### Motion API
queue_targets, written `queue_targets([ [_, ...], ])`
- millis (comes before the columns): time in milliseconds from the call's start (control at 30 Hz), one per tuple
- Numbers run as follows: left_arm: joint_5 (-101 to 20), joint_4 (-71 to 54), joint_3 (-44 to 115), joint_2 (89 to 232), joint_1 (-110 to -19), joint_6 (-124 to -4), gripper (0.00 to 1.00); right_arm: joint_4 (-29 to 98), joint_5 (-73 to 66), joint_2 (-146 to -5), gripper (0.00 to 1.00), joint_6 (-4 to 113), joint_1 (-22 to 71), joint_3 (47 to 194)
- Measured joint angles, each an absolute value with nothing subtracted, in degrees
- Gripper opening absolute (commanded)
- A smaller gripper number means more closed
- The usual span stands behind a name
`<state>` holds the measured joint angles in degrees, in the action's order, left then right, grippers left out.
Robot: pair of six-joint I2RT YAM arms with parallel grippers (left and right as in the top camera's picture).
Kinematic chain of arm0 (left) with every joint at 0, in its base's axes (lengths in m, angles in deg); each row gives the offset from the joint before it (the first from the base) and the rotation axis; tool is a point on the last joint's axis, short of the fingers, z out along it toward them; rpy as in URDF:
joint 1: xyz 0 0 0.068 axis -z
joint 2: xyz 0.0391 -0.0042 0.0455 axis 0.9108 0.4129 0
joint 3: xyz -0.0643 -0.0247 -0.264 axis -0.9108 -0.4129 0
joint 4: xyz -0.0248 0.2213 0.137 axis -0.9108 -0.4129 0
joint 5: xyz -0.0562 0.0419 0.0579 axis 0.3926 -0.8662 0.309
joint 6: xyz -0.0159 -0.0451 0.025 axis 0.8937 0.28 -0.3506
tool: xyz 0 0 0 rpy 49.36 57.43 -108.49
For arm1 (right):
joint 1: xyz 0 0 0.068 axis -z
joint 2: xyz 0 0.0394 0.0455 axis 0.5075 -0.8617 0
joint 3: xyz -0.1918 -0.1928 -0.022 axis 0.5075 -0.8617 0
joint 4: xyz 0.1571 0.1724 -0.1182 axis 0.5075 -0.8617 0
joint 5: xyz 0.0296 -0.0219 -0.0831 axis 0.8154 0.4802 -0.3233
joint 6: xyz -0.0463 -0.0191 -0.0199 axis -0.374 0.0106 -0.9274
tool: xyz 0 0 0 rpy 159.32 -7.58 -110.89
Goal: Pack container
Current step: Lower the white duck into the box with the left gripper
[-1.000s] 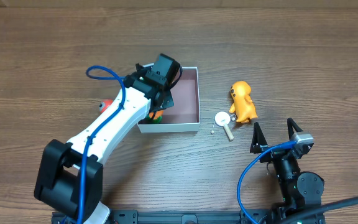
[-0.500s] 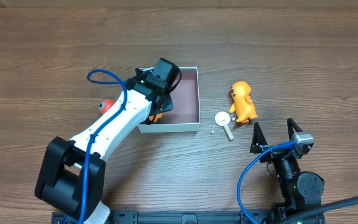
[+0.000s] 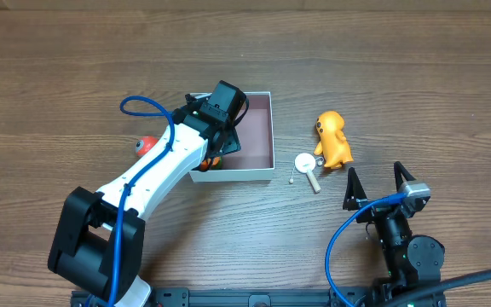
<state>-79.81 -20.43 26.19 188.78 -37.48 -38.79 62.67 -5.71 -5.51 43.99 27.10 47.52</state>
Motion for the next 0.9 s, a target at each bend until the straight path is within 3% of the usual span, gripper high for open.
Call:
queue_targets([
  [433, -83.2, -32.5, 38.2, 188.8, -37.5, -42.2, 0.7, 62.6, -5.7, -5.5, 1.0, 44.0, 27.1, 47.5],
  [633, -84.0, -32.5, 41.7, 188.8, -37.5, -45.0, 0.48, 62.6, -5.7, -5.5, 1.0, 44.0, 27.1, 47.5],
  [667, -84.1, -32.1, 41.7, 188.8, -37.5, -46.0, 0.49, 62.6, -5.7, -5.5, 1.0, 44.0, 27.1, 47.5],
  [800, -84.0, -30.1, 41.7, 188.8, -37.5, -50.6, 0.7, 62.6, -5.7, -5.5, 1.0, 44.0, 27.1, 47.5],
  [900, -84.1, -28.8, 41.7, 188.8, -37.5, -53.4, 0.76, 62.7, -5.7, -5.5, 1.0, 44.0, 27.1, 47.5],
])
